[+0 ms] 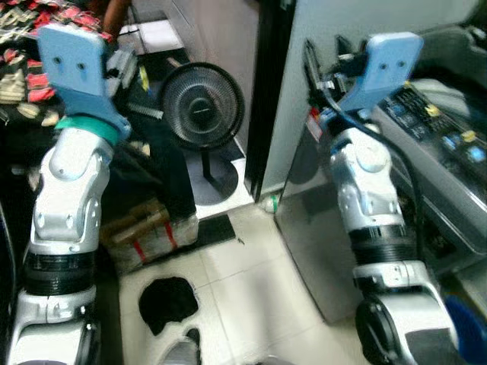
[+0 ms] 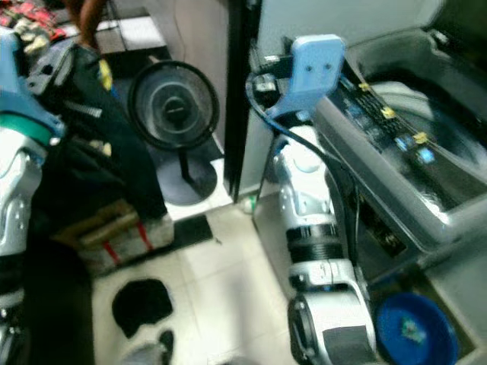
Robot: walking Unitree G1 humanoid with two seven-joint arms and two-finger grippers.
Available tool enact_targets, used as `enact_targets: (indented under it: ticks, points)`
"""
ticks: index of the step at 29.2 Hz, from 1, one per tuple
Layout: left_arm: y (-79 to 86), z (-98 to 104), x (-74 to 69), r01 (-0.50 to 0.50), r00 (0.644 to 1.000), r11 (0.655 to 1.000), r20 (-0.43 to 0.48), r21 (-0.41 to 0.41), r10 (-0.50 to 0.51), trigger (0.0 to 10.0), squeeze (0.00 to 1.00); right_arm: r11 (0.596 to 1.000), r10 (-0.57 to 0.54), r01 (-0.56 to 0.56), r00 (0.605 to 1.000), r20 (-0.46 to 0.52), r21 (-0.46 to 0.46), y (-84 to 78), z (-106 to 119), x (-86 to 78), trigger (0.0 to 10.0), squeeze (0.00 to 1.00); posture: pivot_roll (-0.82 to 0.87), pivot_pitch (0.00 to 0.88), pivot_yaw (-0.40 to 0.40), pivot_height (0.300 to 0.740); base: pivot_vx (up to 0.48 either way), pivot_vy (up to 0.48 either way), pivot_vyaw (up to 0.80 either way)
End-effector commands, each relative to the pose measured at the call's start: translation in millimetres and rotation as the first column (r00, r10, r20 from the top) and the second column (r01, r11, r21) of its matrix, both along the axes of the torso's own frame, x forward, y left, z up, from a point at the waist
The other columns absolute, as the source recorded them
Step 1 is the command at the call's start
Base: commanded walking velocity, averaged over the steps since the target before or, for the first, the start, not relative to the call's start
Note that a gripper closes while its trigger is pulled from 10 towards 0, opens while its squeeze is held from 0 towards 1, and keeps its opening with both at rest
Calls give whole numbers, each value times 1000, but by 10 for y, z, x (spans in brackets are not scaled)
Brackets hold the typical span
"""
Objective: Clothes washing
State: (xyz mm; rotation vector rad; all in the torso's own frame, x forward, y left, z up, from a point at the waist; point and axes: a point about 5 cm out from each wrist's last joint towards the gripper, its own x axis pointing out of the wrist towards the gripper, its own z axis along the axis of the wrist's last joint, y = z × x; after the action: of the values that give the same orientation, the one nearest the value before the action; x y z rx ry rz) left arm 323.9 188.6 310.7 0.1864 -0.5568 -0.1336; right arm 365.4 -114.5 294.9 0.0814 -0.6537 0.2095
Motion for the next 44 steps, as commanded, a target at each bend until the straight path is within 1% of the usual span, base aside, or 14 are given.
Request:
enact_targets:
  ticks: [1, 15, 20, 29, 40, 44]
  points:
    - [-13, -20, 8, 1, 1000, 1000, -10, 4, -1, 10000, 0, 1000, 3, -3, 1000, -7, 1, -7, -16, 6, 10000, 0, 131, 50, -11, 740, 0, 0, 800]
    - [-14, -24, 15, -8, 1000, 1000, -6, 5, 8, 10000, 0, 1000, 17, -17, 1000, -4, 5, 13, -8, 1, 10000, 0, 129, 41, -14, 740, 0, 0, 770]
    - [-7, -25, 16, -17, 1000, 1000, -2, 7, 17, 10000, 0, 999, 37, -37, 999, -3, 2, 58, -16, -12, 10000, 0, 129, 43, -15, 740, 458, 0, 0]
    - [-7, -22, 11, -18, 1000, 1000, 1, 9, 18, 10000, 0, 999, 30, -30, 1000, -7, -16, 64, -26, -11, 10000, 0, 128, 52, -13, 740, 458, 0, 0]
    - [-7, -31, 10, -18, 1000, 1000, -1, 9, 18, 10000, 0, 1000, 16, -17, 1000, -19, -16, 40, -43, -3, 10000, 0, 127, 61, -13, 740, 456, 0, 773]
    - [-5, -36, 11, -19, 1000, 1000, -2, 9, 19, 10000, 0, 999, 29, -30, 999, -24, -17, 74, -62, -11, 10000, 0, 127, 61, -13, 740, 458, 0, 0]
